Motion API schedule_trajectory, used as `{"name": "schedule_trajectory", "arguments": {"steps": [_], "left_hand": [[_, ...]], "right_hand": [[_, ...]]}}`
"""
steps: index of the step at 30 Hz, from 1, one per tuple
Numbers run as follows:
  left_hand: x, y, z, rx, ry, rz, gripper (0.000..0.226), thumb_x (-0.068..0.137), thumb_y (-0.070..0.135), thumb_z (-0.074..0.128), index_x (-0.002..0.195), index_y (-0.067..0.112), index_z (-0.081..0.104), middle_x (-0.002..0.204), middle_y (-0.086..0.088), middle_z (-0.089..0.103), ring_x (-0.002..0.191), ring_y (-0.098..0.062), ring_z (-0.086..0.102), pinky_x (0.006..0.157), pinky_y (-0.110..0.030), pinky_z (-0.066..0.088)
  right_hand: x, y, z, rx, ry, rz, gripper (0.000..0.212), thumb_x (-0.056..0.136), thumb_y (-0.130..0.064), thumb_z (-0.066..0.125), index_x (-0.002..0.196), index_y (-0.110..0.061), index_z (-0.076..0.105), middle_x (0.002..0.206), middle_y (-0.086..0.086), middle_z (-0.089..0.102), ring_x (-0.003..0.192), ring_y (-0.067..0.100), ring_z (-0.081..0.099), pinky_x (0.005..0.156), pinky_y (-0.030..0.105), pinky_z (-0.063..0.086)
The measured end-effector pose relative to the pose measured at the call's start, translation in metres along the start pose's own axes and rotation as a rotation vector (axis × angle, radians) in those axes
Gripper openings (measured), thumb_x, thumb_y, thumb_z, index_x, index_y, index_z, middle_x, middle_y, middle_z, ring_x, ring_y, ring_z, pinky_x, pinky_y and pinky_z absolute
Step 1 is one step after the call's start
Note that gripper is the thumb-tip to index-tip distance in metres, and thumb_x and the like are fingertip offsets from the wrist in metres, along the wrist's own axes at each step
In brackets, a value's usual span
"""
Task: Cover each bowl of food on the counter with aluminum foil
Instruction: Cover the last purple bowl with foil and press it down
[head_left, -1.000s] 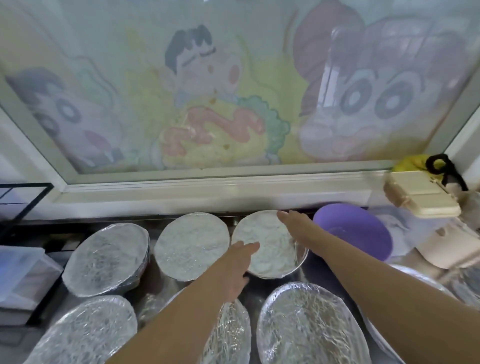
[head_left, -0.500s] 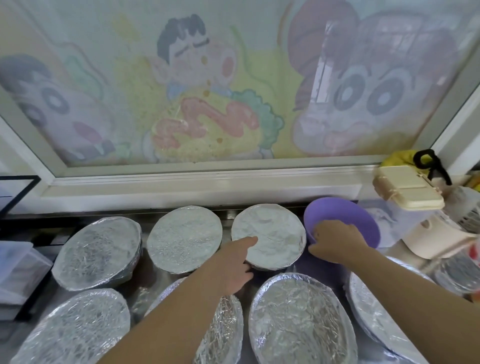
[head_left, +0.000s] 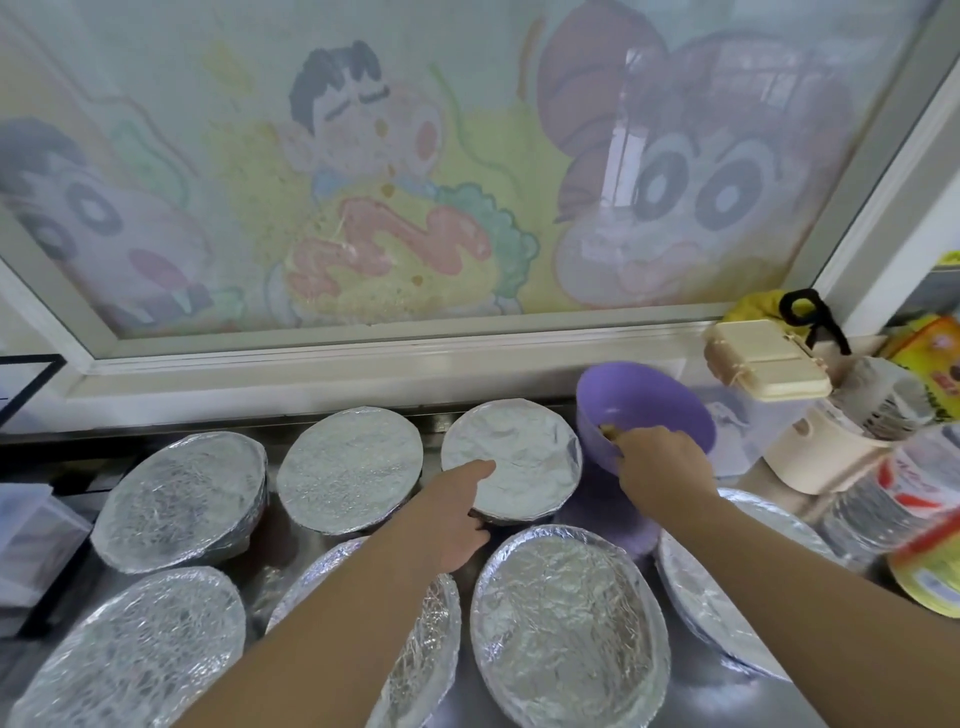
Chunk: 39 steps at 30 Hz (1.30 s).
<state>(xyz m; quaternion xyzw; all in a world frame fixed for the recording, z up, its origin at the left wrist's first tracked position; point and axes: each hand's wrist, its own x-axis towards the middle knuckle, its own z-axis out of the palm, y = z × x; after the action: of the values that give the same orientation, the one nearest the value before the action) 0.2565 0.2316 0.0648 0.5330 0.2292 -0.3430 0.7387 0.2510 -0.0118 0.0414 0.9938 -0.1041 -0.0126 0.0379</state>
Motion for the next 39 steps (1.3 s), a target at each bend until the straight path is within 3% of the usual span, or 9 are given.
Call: {"name": "schedule_trajectory", "arguments": {"steps": [8, 11, 14, 16, 20, 24, 27, 32, 39], "left_hand": [[-0.043, 0.009, 0.05, 0.325, 0.211, 0.44, 0.074, 0.069, 0.069, 0.058, 0.133, 0.033, 0.049, 0.136, 0.005, 0.05, 0.126, -0.024, 0.048, 0.11, -0.05, 0.038], [-0.068, 0.002, 0.076, 0.199, 0.044, 0.345, 0.048, 0.09, 0.062, 0.056, 0.128, 0.032, 0.053, 0.131, 0.003, 0.05, 0.121, -0.027, 0.052, 0.097, -0.053, 0.051], [-0.087, -0.025, 0.098, 0.21, -0.053, 0.235, 0.033, 0.097, 0.04, 0.057, 0.122, 0.02, 0.058, 0.108, -0.006, 0.064, 0.095, -0.028, 0.066, 0.08, -0.051, 0.058], [-0.095, -0.049, 0.112, 0.195, -0.082, 0.195, 0.024, 0.099, 0.02, 0.05, 0.12, 0.011, 0.057, 0.103, -0.012, 0.065, 0.086, -0.03, 0.066, 0.067, -0.047, 0.059], [-0.11, -0.095, 0.146, 0.172, -0.138, 0.146, 0.02, 0.098, 0.009, 0.042, 0.113, 0.011, 0.055, 0.1, -0.013, 0.063, 0.081, -0.032, 0.064, 0.069, -0.052, 0.058], [-0.114, -0.138, 0.168, 0.251, -0.145, 0.083, 0.022, 0.098, 0.009, 0.04, 0.114, 0.008, 0.055, 0.092, -0.016, 0.064, 0.079, -0.032, 0.064, 0.069, -0.051, 0.056], [-0.111, -0.166, 0.174, 0.301, -0.136, 0.048, 0.024, 0.096, 0.008, 0.041, 0.116, 0.006, 0.055, 0.093, -0.019, 0.065, 0.082, -0.032, 0.065, 0.064, -0.048, 0.057], [-0.101, -0.206, 0.174, 0.427, -0.164, -0.009, 0.023, 0.096, 0.008, 0.042, 0.111, 0.011, 0.058, 0.102, -0.018, 0.07, 0.083, -0.034, 0.07, 0.062, -0.044, 0.059], [-0.089, -0.241, 0.156, 0.512, -0.15, -0.069, 0.037, 0.093, 0.007, 0.043, 0.128, 0.014, 0.055, 0.116, -0.021, 0.067, 0.084, -0.033, 0.069, 0.059, -0.044, 0.06]], "right_hand": [[-0.069, 0.011, -0.085, 0.039, 0.19, -0.238, 0.033, 0.104, -0.026, 0.046, 0.128, -0.034, 0.067, 0.107, 0.005, 0.074, 0.106, 0.035, 0.06, 0.079, 0.031, 0.032], [-0.109, 0.028, -0.1, -0.068, 0.18, -0.399, 0.029, 0.104, -0.03, 0.048, 0.123, -0.035, 0.069, 0.102, -0.003, 0.076, 0.103, 0.021, 0.067, 0.11, 0.034, 0.024], [-0.146, 0.065, -0.096, 0.013, 0.281, -0.566, 0.011, 0.09, -0.025, 0.071, 0.098, -0.033, 0.075, 0.079, -0.006, 0.075, 0.08, 0.022, 0.072, 0.113, 0.05, 0.033], [-0.171, 0.095, -0.091, 0.077, 0.294, -0.591, 0.016, 0.094, -0.037, 0.061, 0.101, -0.033, 0.075, 0.095, -0.009, 0.075, 0.098, 0.018, 0.069, 0.118, 0.049, 0.026], [-0.222, 0.162, -0.078, 0.435, 0.397, -0.394, 0.064, 0.094, -0.07, 0.044, 0.137, -0.025, 0.06, 0.147, -0.002, 0.052, 0.136, 0.019, 0.043, 0.118, 0.039, 0.023], [-0.262, 0.24, -0.021, 0.675, 0.451, 0.144, 0.062, 0.093, -0.064, 0.046, 0.137, -0.022, 0.058, 0.145, 0.002, 0.05, 0.135, 0.024, 0.044, 0.11, 0.042, 0.037], [-0.283, 0.281, 0.037, 0.558, 0.177, 0.392, 0.06, 0.094, -0.059, 0.051, 0.141, -0.021, 0.054, 0.145, 0.008, 0.052, 0.132, 0.033, 0.048, 0.109, 0.047, 0.04], [-0.295, 0.309, 0.11, 0.35, -0.287, 0.424, 0.088, 0.086, -0.063, 0.065, 0.157, -0.023, 0.03, 0.162, 0.006, 0.033, 0.147, 0.034, 0.031, 0.118, 0.054, 0.03], [-0.301, 0.293, 0.129, 0.233, -0.384, 0.437, 0.087, 0.09, -0.055, 0.064, 0.158, -0.023, 0.021, 0.163, 0.004, 0.026, 0.144, 0.038, 0.031, 0.111, 0.054, 0.039]]}}
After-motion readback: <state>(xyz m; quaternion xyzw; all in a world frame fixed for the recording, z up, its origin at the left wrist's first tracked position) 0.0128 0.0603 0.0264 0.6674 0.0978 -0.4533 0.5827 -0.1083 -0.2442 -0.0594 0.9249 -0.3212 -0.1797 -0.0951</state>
